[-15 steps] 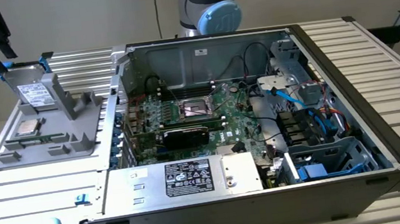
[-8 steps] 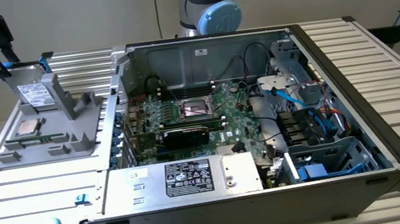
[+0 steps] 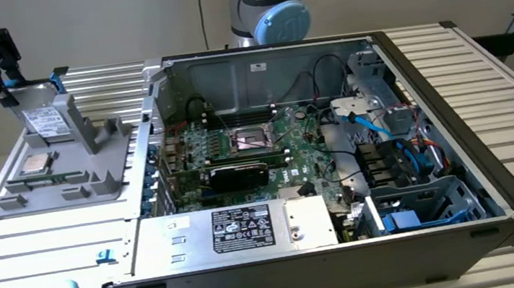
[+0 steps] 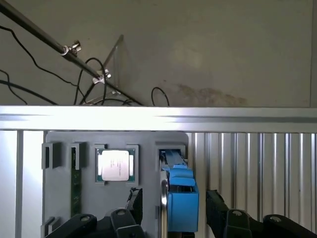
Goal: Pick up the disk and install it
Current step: 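Pick up the disk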
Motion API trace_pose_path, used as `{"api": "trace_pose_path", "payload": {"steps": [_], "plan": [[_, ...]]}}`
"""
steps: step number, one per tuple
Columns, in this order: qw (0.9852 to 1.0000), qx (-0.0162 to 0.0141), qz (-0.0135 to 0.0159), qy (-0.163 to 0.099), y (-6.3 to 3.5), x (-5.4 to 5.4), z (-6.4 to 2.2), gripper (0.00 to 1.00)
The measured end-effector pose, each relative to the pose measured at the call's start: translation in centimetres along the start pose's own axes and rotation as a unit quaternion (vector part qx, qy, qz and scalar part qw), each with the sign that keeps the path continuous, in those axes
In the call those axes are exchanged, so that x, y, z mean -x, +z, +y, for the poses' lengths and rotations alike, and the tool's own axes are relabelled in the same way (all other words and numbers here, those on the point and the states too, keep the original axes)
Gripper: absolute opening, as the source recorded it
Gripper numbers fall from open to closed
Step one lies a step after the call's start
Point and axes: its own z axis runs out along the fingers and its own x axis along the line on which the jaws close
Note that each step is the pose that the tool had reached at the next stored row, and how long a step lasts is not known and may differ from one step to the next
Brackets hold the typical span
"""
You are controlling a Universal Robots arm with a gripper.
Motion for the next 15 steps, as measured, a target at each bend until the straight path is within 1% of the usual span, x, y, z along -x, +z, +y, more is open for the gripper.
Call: {"api": "trace_pose_path", "payload": {"steps": [6, 12, 15], "plan": [[1.0000, 0.0000, 0.0000, -0.002, 1.06, 0.0, -0.29, 0.63], [1.0000, 0.0000, 0.0001, -0.002, 1.14, 0.0, -0.29, 0.63], [1.0000, -0.0003, 0.0006, -0.002, 1.26, 0.1, -0.29, 0.63]]}}
